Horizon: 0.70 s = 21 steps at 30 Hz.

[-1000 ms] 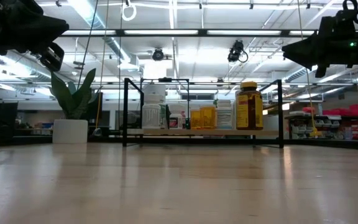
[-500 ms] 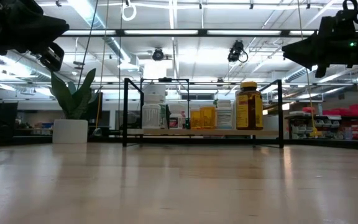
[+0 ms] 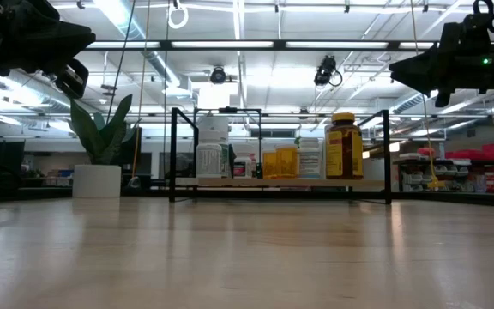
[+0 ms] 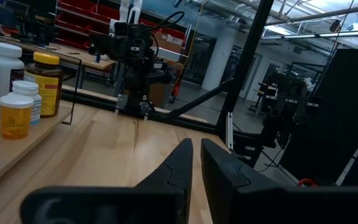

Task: Pick and place medicine bottles onto shelf by color
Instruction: Return to Home Position

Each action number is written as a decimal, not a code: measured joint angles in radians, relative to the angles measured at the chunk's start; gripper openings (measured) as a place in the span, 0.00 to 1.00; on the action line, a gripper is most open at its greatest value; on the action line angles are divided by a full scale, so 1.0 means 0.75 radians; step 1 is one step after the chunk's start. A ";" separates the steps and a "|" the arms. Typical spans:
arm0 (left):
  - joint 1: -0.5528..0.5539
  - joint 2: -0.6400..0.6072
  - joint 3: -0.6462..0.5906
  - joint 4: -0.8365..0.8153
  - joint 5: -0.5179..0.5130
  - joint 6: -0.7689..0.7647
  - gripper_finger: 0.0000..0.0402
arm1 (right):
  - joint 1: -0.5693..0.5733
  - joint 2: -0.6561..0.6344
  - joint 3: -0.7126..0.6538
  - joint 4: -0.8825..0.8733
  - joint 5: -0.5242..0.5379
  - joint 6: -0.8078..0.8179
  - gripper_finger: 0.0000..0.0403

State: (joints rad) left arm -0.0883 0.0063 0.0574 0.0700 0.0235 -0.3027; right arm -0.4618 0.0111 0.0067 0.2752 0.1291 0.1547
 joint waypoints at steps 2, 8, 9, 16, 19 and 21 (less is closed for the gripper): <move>0.000 0.000 0.000 0.000 0.000 0.001 0.09 | 0.000 0.000 0.000 0.000 0.000 0.000 0.34; 0.000 0.000 0.000 0.000 0.000 0.000 0.07 | 0.000 0.000 0.000 0.000 0.000 0.000 0.34; 0.000 0.000 0.000 0.000 0.000 0.001 0.07 | 0.000 0.000 0.000 0.000 0.000 0.000 0.34; 0.000 0.000 0.000 -0.001 0.000 0.000 0.09 | 0.000 0.000 0.000 0.000 0.000 0.000 0.34; 0.000 0.000 0.001 -0.001 0.000 0.000 0.10 | 0.000 0.000 0.000 0.000 0.000 0.000 0.34; 0.000 0.000 0.000 0.000 0.000 0.001 0.10 | 0.000 0.000 0.000 0.000 0.000 0.000 0.34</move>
State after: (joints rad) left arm -0.0883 0.0063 0.0577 0.0700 0.0231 -0.3022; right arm -0.4618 0.0113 0.0067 0.2752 0.1288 0.1547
